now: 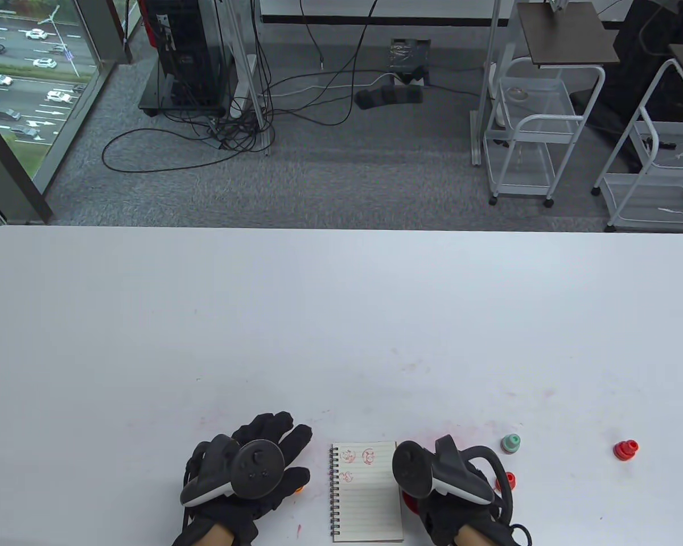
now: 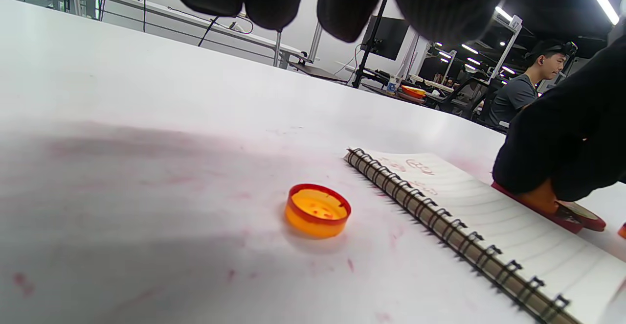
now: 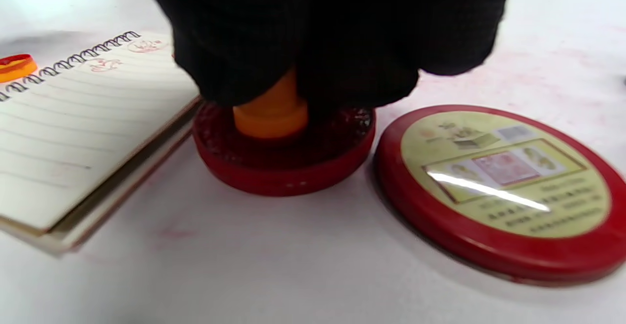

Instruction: Stamp reward stamp onto notebook

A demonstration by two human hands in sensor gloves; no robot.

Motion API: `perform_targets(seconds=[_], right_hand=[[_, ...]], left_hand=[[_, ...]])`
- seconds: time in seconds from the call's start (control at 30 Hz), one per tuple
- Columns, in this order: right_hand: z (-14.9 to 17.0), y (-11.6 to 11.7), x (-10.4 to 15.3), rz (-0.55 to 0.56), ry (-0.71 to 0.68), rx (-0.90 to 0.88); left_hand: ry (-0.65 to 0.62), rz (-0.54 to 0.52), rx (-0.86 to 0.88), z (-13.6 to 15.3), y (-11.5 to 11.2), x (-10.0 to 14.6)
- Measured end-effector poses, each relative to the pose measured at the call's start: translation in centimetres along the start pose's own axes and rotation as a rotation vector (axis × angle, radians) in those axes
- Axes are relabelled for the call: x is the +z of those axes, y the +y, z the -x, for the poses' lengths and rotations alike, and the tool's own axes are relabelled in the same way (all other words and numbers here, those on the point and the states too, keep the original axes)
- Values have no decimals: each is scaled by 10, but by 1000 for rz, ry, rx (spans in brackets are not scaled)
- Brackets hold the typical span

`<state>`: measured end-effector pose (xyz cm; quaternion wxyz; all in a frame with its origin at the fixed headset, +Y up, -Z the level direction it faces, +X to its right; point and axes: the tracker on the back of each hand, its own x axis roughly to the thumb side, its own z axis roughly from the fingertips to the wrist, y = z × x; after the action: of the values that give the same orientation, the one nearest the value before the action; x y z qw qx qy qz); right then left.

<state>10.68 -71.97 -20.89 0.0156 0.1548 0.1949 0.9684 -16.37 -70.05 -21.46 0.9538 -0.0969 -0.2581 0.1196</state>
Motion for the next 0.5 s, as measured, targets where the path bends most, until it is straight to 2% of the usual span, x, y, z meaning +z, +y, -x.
perform_targets(seconds=[0.5], right_hand=[[4,1,1,-23,-7,-42]], left_hand=[[24,-9,-4,2,1,1]])
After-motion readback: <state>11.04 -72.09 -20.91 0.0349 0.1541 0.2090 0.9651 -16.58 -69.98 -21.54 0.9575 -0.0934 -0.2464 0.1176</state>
